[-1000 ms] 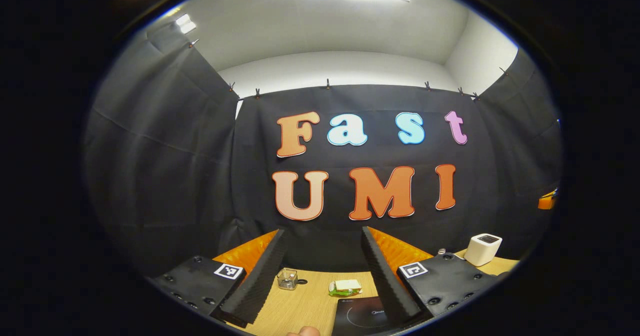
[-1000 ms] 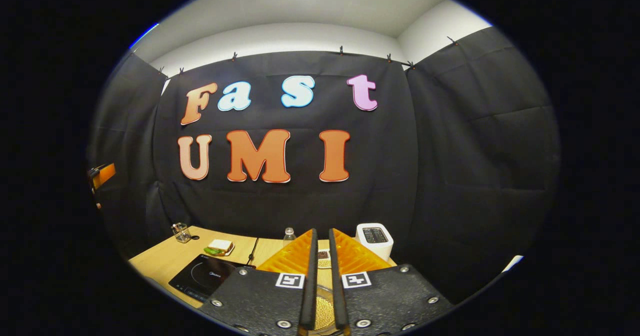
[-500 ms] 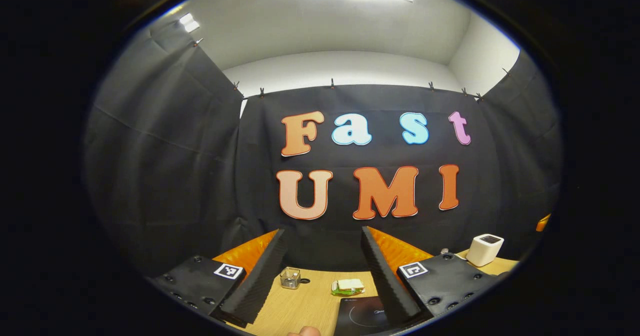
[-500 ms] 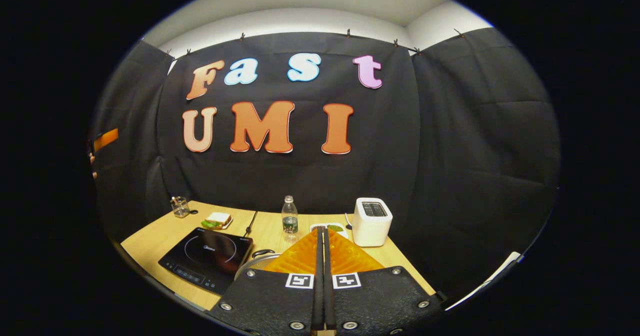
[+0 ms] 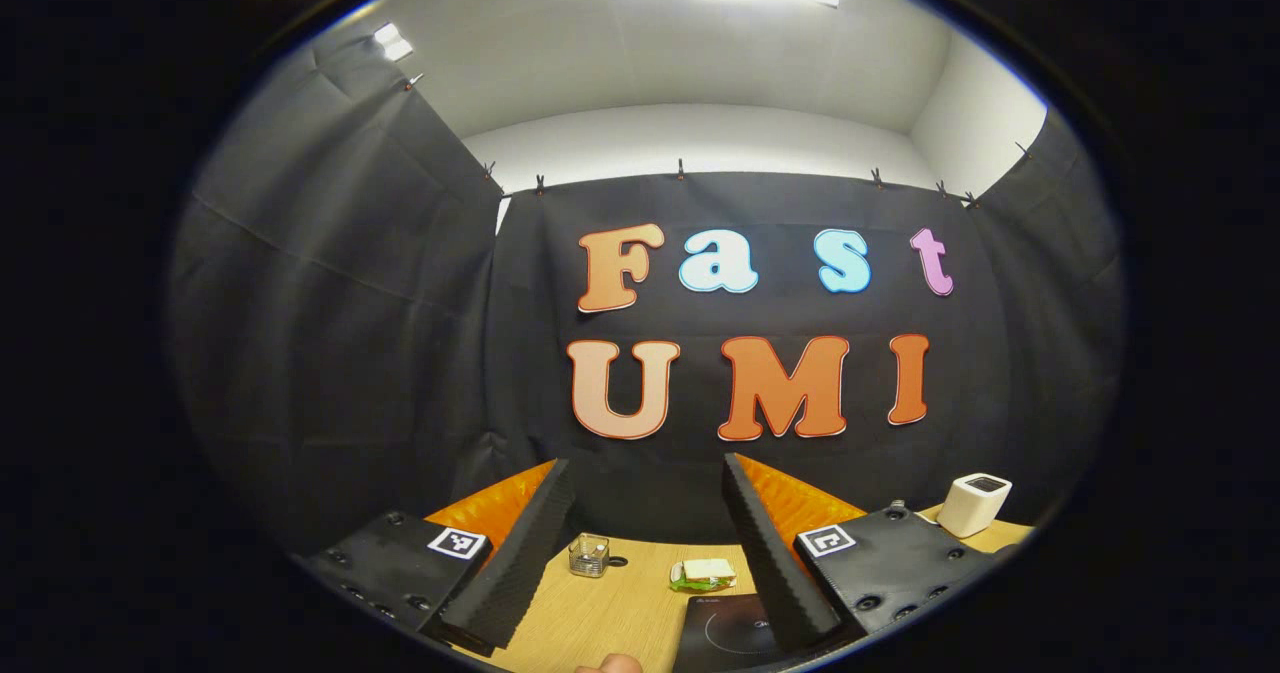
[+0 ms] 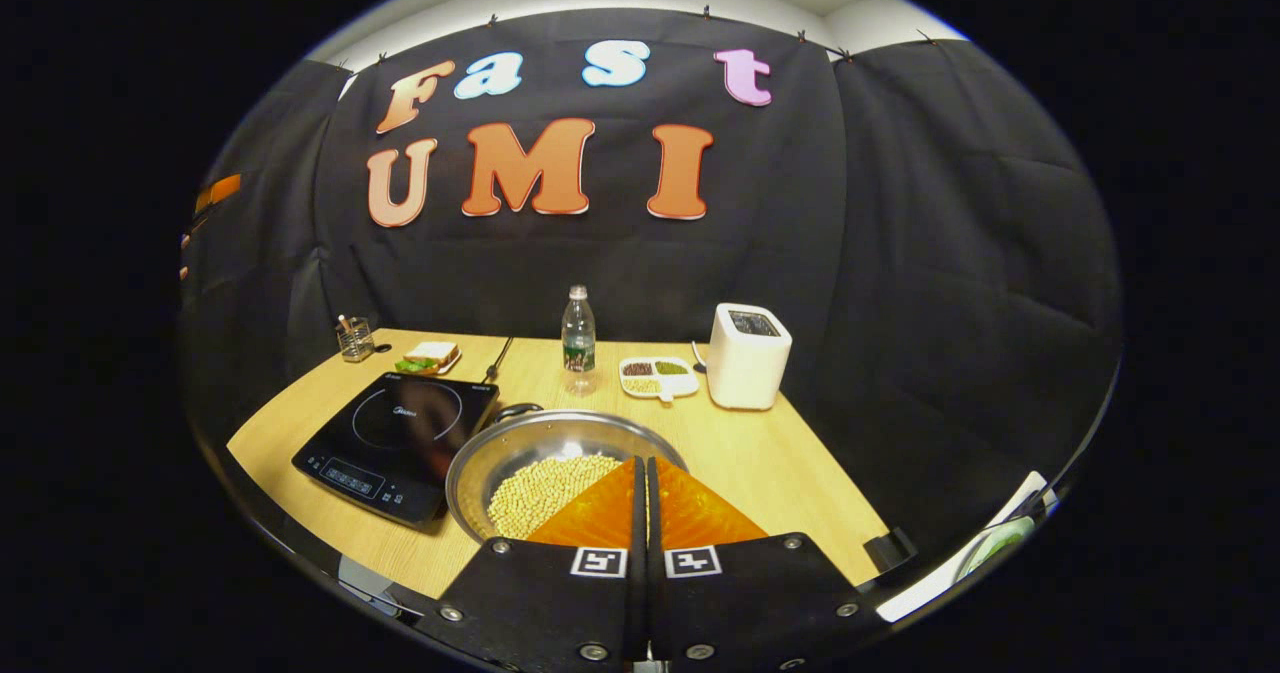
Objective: First push the handle of the pot to place it horizontally, then grasp the pot with both hands and set it on the induction cooktop.
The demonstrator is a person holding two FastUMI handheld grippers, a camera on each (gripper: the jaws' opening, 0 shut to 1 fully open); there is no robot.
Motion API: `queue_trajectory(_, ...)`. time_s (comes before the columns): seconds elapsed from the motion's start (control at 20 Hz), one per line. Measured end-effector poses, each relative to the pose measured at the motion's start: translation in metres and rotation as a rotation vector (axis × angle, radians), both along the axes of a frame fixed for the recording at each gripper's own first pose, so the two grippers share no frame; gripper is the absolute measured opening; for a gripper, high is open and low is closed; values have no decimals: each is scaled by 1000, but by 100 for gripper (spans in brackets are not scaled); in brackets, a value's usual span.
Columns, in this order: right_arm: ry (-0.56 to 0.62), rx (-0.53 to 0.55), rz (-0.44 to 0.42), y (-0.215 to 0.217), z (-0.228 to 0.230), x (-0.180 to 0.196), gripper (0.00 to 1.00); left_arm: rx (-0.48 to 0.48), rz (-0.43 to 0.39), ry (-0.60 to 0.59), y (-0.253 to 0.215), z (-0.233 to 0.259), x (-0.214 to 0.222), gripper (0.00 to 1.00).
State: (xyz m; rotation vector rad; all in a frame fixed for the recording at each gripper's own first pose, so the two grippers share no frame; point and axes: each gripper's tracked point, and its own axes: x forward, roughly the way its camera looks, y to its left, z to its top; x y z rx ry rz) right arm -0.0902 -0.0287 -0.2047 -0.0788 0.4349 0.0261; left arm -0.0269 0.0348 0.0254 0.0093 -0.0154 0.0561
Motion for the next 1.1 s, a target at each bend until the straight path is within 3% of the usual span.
queue_trajectory(0.5, 198, 49, 11, 8, -88, -30, 0, 6, 26, -4, 11, 0, -9, 99)
queue_trajectory(1.1, 361, 80, 47, 20, -148, -48, 0, 9, 25, 18, 7, -6, -4, 99)
